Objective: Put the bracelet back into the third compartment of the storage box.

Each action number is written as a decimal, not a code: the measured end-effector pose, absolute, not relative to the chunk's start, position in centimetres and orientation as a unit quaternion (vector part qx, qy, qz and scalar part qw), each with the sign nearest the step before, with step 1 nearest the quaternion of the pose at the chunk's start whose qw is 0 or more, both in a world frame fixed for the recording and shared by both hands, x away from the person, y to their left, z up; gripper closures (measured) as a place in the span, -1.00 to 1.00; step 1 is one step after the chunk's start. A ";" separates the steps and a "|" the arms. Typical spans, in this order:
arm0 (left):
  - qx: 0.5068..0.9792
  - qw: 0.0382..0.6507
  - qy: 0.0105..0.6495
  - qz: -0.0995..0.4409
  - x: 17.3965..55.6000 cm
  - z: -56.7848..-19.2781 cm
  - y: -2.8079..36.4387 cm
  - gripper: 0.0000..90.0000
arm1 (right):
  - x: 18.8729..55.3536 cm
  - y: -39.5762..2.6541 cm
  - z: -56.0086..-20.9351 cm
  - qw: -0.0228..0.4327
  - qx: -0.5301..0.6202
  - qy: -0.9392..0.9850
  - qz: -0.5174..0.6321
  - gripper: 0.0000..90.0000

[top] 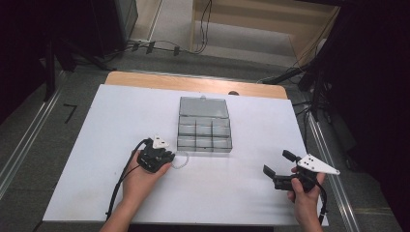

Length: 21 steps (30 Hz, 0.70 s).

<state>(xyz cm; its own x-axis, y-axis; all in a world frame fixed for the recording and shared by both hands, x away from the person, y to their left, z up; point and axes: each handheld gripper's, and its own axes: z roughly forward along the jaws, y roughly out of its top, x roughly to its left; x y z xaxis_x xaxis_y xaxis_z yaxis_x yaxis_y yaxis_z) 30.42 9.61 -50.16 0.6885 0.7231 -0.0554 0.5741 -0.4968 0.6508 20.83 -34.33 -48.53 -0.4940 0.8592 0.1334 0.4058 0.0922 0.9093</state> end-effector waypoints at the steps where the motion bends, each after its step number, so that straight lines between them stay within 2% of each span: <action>1: 0.859 0.327 0.376 0.115 30.3 -50.1 9.5 0.82 | 20.8 -34.3 -48.6 0.225 0.450 0.703 0.502 -1.00; 3: 0.860 0.325 0.374 0.121 30.1 -50.2 9.3 0.88 | 20.8 -34.3 -48.6 0.225 0.450 0.705 0.500 -1.00; 12: 0.861 0.332 0.364 0.126 30.0 -50.3 9.6 0.90 | 20.8 -34.3 -48.6 0.226 0.452 0.704 0.499 -1.00; 16: 0.848 0.363 0.377 0.087 30.3 -50.5 10.3 0.93 | 20.8 -34.4 -48.6 0.226 0.452 0.703 0.500 -1.00; 21: 0.849 0.370 0.369 0.079 30.3 -50.4 10.3 0.94 | 20.9 -34.5 -48.6 0.226 0.454 0.702 0.501 -1.00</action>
<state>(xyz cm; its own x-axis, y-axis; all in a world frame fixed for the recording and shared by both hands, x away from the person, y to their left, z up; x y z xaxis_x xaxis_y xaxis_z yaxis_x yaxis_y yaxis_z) 30.31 10.30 -50.38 0.7146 0.6856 -0.1388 0.5688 -0.4539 0.6859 20.86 -34.50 -48.60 -0.4862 0.8630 0.1373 0.4102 0.0867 0.9079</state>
